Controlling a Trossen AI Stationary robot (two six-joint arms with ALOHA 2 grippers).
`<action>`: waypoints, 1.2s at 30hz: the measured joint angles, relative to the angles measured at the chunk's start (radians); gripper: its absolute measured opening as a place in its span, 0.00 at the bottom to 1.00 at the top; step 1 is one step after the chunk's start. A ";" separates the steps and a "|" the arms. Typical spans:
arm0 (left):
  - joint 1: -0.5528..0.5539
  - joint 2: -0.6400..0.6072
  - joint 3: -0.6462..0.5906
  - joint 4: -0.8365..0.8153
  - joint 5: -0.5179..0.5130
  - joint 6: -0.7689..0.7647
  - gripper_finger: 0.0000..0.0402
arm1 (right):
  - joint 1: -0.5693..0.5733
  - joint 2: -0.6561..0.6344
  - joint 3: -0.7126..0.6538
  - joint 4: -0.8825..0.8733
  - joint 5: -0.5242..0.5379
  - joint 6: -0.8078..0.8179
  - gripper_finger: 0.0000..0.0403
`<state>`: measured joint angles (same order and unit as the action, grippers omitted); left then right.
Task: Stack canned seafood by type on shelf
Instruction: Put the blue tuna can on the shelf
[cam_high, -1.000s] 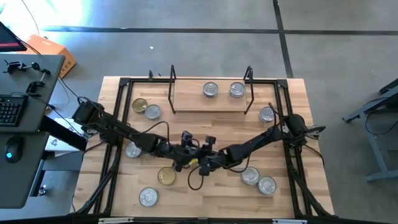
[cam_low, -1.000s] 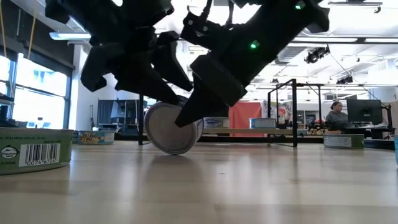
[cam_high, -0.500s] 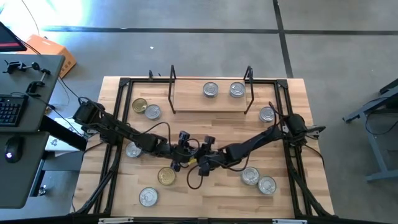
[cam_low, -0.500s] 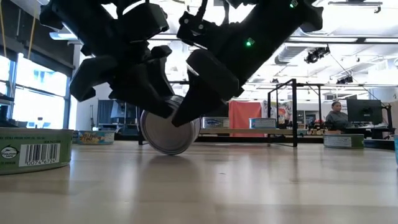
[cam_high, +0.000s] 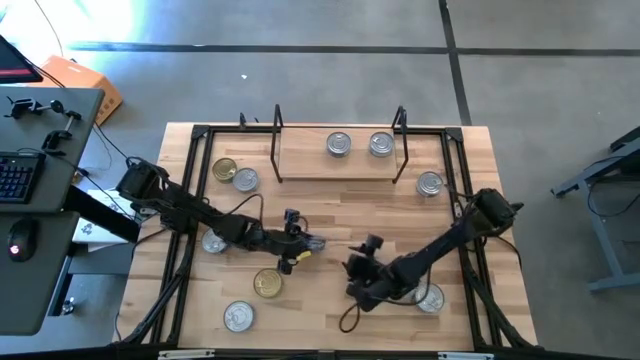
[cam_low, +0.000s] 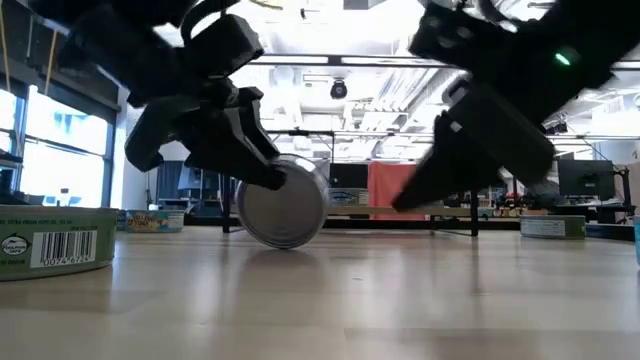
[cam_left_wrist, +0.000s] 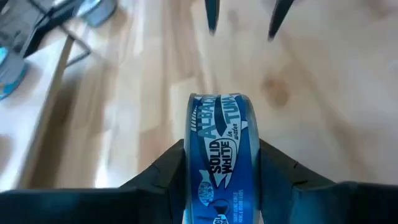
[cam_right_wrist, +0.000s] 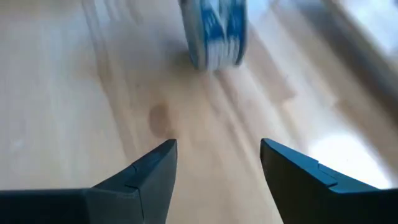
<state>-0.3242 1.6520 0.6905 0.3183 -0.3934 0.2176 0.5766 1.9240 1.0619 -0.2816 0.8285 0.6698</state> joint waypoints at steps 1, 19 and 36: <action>0.000 0.000 -0.021 0.061 0.022 0.001 0.31 | 0.006 0.000 -0.031 0.052 0.001 0.031 0.55; -0.015 -0.078 -0.093 0.434 0.176 -0.007 0.31 | -0.047 0.000 -0.213 0.954 -0.008 -0.545 0.55; -0.028 -0.098 -0.092 0.404 0.204 0.046 0.51 | -0.053 -0.002 -0.086 0.736 -0.054 -0.588 0.28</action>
<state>-0.3517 1.5541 0.5986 0.7227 -0.1897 0.2640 0.5232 1.9225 0.9756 0.4541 0.7742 0.0822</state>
